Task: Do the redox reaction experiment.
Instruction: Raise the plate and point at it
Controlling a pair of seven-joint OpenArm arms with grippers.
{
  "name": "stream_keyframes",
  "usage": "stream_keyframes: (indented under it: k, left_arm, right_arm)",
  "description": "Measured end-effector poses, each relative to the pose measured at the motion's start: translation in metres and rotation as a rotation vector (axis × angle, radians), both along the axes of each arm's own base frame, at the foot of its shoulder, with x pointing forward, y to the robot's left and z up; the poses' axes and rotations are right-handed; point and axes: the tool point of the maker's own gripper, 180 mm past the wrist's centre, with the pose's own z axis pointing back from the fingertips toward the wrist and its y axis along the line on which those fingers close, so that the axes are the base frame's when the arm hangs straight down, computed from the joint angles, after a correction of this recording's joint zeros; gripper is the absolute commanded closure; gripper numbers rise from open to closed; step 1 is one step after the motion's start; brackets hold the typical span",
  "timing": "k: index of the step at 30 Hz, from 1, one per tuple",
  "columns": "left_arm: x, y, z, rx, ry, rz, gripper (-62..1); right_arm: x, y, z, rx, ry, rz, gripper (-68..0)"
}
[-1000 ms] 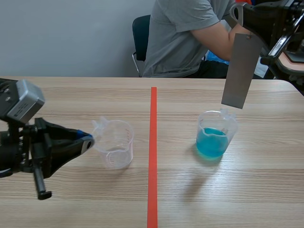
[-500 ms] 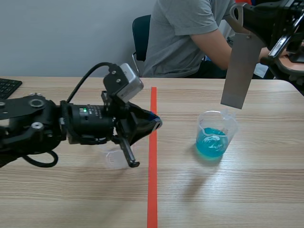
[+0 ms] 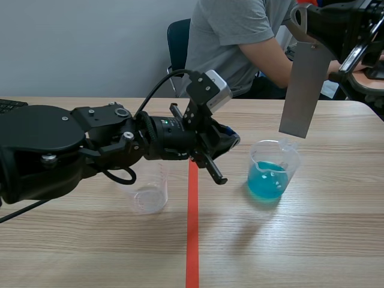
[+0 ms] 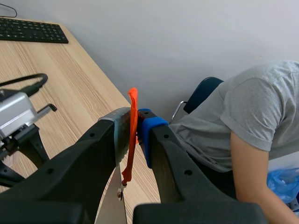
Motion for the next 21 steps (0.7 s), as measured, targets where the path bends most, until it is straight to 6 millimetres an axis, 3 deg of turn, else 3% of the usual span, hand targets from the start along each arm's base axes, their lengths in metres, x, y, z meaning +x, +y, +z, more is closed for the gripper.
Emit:
stream_keyframes:
  k: [10, 21]
  left_arm:
    - [0.002, -0.031, 0.001, -0.017, 0.009, 0.013, -4.4]
    - [0.011, -0.031, 0.004, -0.026, -0.014, 0.071, -4.4]
  right_arm:
    - [0.0, 0.0, 0.0, 0.0, 0.0, 0.0, -1.5]
    - [0.0, 0.0, 0.0, 0.0, 0.0, 0.0, -1.5]
